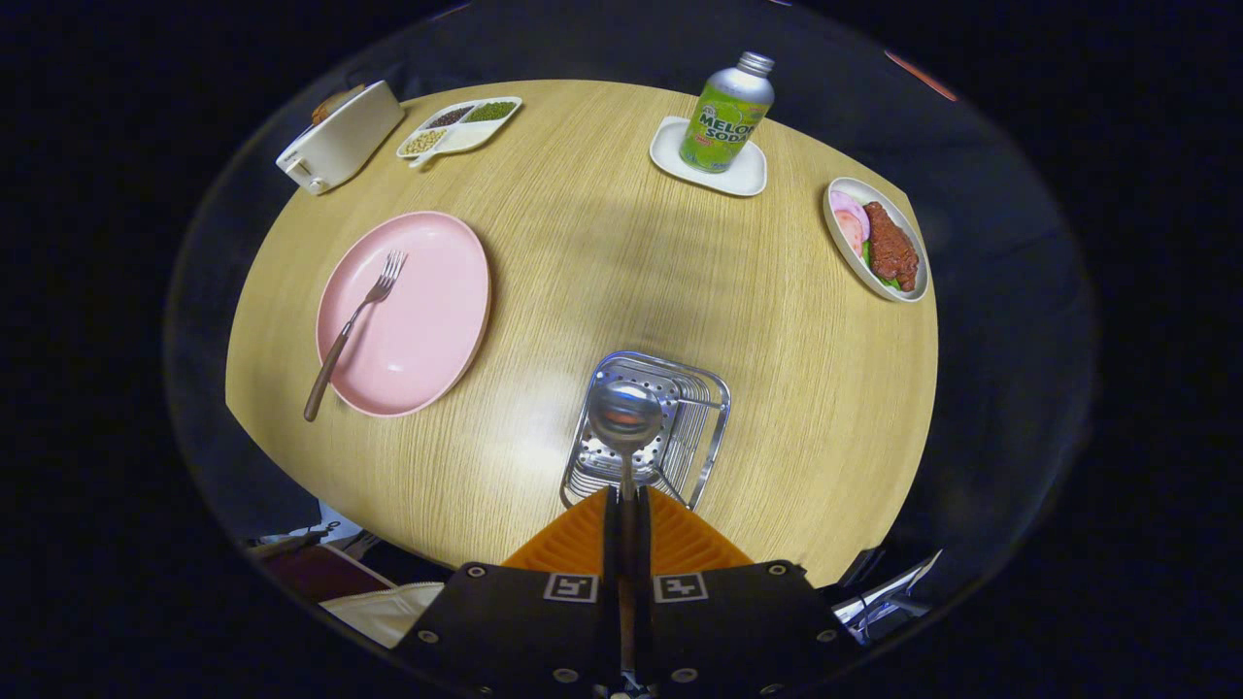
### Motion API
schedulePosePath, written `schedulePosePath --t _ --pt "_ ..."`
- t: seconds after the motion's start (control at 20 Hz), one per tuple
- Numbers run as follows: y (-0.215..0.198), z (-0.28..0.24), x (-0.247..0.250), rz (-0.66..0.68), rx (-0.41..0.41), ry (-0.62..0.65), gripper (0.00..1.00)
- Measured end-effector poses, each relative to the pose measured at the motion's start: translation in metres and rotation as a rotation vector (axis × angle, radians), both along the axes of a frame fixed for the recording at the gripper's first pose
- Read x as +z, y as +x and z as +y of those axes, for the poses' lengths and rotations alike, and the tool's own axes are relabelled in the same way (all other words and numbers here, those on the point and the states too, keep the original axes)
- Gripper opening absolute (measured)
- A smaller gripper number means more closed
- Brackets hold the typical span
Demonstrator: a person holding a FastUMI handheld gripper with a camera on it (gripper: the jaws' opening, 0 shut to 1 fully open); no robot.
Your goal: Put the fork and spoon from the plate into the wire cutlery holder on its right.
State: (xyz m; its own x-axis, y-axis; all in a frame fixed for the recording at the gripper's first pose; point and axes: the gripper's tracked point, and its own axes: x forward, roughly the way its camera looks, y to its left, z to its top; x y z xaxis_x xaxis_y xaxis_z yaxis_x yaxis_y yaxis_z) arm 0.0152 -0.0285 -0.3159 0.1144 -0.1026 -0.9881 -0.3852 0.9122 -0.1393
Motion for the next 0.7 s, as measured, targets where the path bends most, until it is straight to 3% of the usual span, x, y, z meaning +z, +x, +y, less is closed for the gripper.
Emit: schedulePosePath --t 0.4,0.5,0.55,0.7 --pt "0.009 0.009 0.015 -0.070 -0.026 0.046 0.12" --pt "0.012 0.010 0.021 -0.104 -0.038 0.058 0.21" --pt "0.013 0.012 0.024 -0.123 -0.044 0.067 0.30" --pt "0.023 0.018 0.039 -0.228 -0.052 0.079 0.47"
